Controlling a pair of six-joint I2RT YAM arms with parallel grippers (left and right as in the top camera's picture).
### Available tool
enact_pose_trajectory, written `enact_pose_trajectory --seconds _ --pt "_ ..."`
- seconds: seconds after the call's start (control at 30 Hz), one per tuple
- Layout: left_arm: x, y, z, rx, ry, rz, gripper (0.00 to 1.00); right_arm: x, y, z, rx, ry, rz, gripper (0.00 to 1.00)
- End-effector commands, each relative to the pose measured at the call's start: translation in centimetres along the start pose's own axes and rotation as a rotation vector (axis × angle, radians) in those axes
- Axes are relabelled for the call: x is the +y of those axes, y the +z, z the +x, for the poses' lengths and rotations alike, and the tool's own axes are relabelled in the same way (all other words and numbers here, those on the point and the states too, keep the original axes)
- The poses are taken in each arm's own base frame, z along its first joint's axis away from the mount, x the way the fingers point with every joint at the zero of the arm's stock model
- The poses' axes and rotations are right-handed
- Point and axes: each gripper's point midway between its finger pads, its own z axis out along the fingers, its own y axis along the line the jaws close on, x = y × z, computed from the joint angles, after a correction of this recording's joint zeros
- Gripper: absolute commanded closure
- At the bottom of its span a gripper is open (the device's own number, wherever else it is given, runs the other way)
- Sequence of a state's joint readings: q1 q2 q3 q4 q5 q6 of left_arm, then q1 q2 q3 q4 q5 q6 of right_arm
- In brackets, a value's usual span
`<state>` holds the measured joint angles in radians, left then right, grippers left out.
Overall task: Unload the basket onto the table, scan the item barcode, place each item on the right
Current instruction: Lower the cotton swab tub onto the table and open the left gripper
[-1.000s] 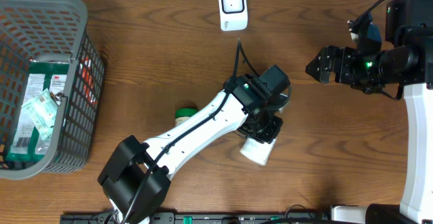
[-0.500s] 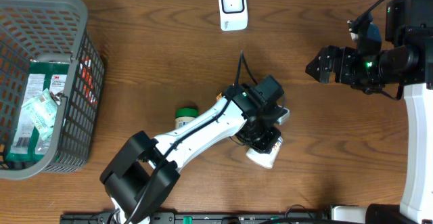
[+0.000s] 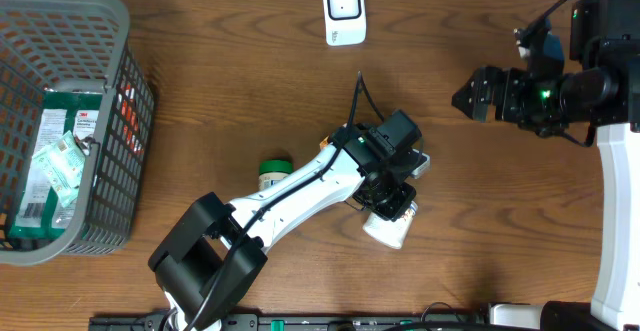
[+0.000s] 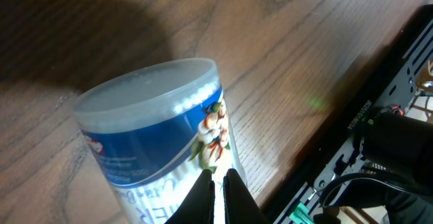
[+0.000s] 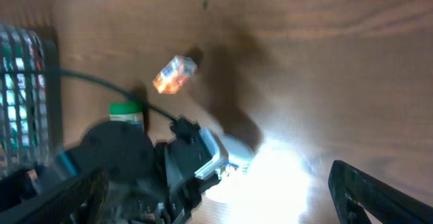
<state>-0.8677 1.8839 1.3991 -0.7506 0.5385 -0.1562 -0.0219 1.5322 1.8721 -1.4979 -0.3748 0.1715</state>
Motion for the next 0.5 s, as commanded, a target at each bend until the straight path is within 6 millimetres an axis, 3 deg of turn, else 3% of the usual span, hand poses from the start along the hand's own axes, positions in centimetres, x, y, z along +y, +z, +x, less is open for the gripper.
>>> enact_pose_trajectory --seconds 0.0,0.3,0.47 --pt "0.7 0.4 0.1 0.005 -0.005 -0.029 0.93 0.9 -0.3 -0.6 -0.024 0.011 -0.024 0.01" --pt "0.5 0.4 -0.7 -0.03 -0.047 -0.019 0.93 1.0 -0.3 -0.9 -0.037 0.042 -0.034 0.01" --pt "0.5 0.4 -0.7 -0.03 -0.058 -0.018 0.92 -2.6 -0.7 -1.7 -0.088 0.229 0.121 0.01"
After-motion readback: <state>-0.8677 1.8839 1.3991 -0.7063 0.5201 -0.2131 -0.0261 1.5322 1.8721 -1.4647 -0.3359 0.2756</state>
